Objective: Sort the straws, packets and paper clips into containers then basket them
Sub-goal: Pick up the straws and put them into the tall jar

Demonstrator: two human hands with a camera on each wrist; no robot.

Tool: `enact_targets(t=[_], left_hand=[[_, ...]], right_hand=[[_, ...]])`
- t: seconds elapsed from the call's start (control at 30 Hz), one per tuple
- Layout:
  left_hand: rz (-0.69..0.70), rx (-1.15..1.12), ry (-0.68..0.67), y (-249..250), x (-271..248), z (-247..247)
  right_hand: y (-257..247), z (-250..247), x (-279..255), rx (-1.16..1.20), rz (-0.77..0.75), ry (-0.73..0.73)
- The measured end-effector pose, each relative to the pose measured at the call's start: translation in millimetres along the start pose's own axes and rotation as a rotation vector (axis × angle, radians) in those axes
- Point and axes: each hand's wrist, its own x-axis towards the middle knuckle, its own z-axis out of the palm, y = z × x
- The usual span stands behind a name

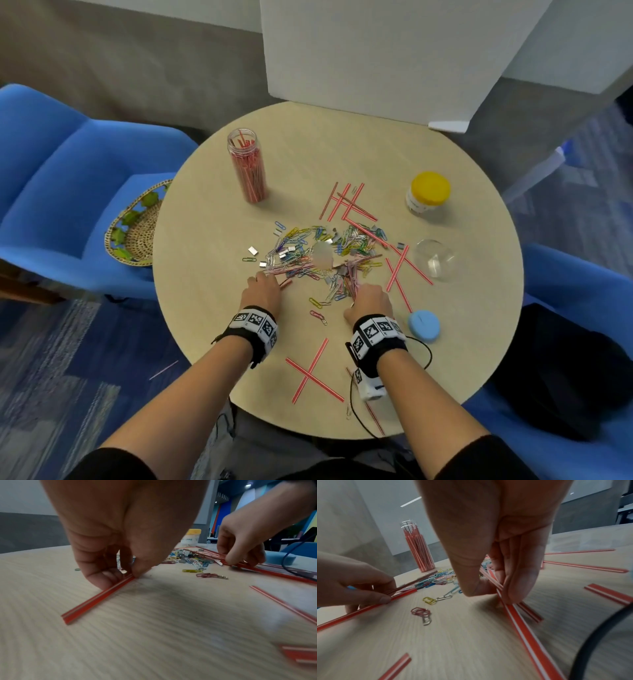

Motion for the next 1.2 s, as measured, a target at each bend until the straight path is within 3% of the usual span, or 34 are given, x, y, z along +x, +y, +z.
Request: enact_targets(t=[0.2, 0.4, 0.5, 0.77, 0.9, 0.97, 1.1, 1.2], left_hand=[[0.055, -0.126, 0.019, -4.6, 0.5, -5.0], [-0.011, -0.756, 0.179, -21.2, 4.5, -12.5], [0.011, -0.880, 0.160, -17.8, 3.5, -12.4], [-0.006, -0.646, -0.044, 9.9, -6.5, -8.0], [0.019, -0.638, -0.029, 15.4, -17.1, -0.1], [0.045, -0.639, -0.085, 15.9, -23.5, 1.8], [0.205, -0.530, -0.254, 19.1, -41.7, -5.4], [0.327, -0.409, -0.312, 20.4, -56.0, -5.7]], right_hand=[[23.2, -2.9, 14.1, 0.235, 0.111, -0.024], [63.6, -15.8, 24.8, 0.647, 0.086, -0.230], [77.0, -14.2, 30.4, 0.772, 0.057, -0.306], [75.8, -9.6, 32.5, 0.846, 0.007, -0.326], [74.4, -4.3, 25.7, 1.150, 0.077, -0.335], [72.8, -3.2, 21.8, 1.284, 0.104, -0.373], [75.0, -5.7, 18.9, 1.382, 0.165, -0.444], [78.8, -13.9, 10.0, 1.241, 0.092, -0.438]])
